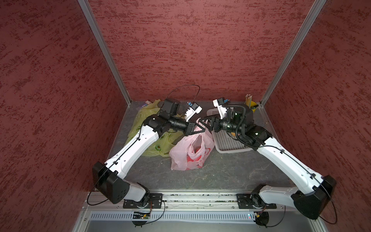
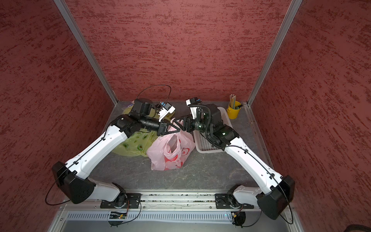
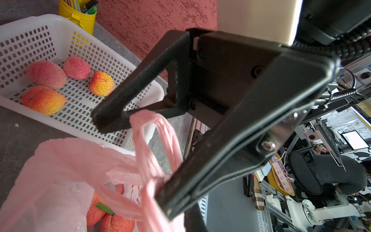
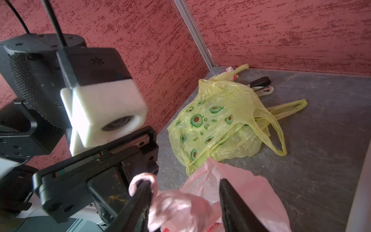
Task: Place the peach into a plastic bag & tie a knot
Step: Cross the plastic bag at the center of the board.
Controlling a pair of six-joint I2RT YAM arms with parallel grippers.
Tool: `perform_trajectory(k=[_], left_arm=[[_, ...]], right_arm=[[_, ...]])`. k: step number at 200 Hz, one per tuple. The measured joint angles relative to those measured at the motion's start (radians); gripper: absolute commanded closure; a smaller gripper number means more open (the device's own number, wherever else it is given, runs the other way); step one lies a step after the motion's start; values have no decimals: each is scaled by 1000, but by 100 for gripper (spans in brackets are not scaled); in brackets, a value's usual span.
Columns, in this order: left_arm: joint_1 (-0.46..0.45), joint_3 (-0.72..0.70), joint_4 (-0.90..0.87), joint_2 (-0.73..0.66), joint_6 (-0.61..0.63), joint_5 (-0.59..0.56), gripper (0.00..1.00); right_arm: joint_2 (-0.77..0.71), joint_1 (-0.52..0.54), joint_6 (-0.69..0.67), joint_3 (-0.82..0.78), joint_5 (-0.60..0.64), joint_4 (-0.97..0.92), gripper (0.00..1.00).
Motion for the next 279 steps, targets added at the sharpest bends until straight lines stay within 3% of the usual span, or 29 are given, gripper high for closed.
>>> perform_trajectory(k=[21,83,107,136,156,246,279], left_arm=[[0,0,-3,0,2,0,100],[0,0,-14,0,4,0,100],[0,0,-14,0,4,0,98],[0,-3,-14,-2,2,-4,75],[0,-28,-9,-16,-15,-7,71],[3,-97,39,-45,-42,-23,71],[13,-121,45,-42,-53,-28,82]], right_arm=[[-3,-10,23,-3,-15,5,48],[-14,-44,107,-27,-105,91,100],[-18,-46,119,-28,-114,96,100],[-44,-49,121,-41,-105,96,100],[-71,-53,121,-41,-95,99,100],[-105,-53,120,-61,-79,99,100],[-150,-54,121,-99,-75,102,100]])
